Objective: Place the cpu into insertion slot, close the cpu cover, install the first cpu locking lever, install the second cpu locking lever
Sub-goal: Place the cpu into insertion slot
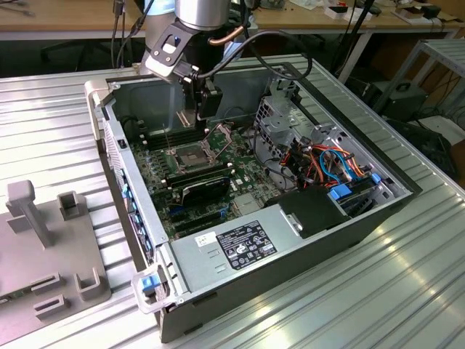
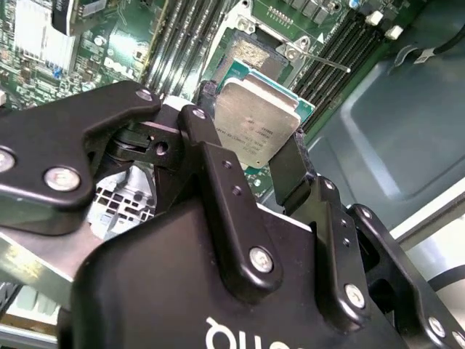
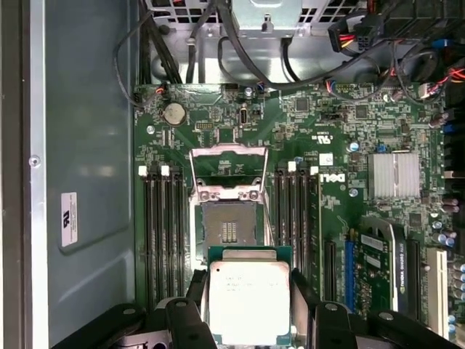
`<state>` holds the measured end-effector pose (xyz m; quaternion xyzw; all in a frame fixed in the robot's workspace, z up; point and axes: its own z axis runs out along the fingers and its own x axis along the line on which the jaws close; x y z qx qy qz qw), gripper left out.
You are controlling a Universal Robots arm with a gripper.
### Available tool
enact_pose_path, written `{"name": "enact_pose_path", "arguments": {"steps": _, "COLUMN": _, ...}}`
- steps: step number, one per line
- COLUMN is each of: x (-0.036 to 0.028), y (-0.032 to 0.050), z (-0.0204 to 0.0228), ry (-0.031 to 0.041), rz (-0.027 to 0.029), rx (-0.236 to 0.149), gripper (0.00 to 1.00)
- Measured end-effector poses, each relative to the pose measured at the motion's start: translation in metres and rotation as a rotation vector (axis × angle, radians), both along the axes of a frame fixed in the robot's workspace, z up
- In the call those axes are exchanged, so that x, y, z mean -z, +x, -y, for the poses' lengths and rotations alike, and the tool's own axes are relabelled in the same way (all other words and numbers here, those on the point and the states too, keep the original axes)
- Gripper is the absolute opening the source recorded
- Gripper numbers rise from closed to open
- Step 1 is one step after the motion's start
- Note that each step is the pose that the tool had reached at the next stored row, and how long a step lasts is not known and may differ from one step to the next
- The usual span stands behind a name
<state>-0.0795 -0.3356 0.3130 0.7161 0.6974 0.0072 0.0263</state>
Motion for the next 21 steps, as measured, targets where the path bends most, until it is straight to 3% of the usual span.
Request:
{"name": "enact_pose_path", "arguments": {"steps": 5, "x": 0.0097, "y": 0.0000, "z": -0.0002, "ry": -0.0002, "rz": 0.0091, "rx": 0.000, "gripper": 0.55}}
{"name": "enact_pose_path", "arguments": {"steps": 9, "x": 0.0103, "y": 0.0000, "z": -0.0002, "ry": -0.0002, "rz": 0.0118, "rx": 0.000, "gripper": 0.55}}
{"name": "enact_pose_path", "arguments": {"steps": 20, "x": 0.0105, "y": 0.0000, "z": -0.0002, "ry": -0.0002, "rz": 0.0127, "rx": 0.000, "gripper": 0.55}}
{"name": "enact_pose_path", "arguments": {"steps": 21, "x": 0.0137, "y": 0.0008, "z": -0.0009, "ry": -0.0001, "rz": 0.0128, "rx": 0.000, "gripper": 0.55}}
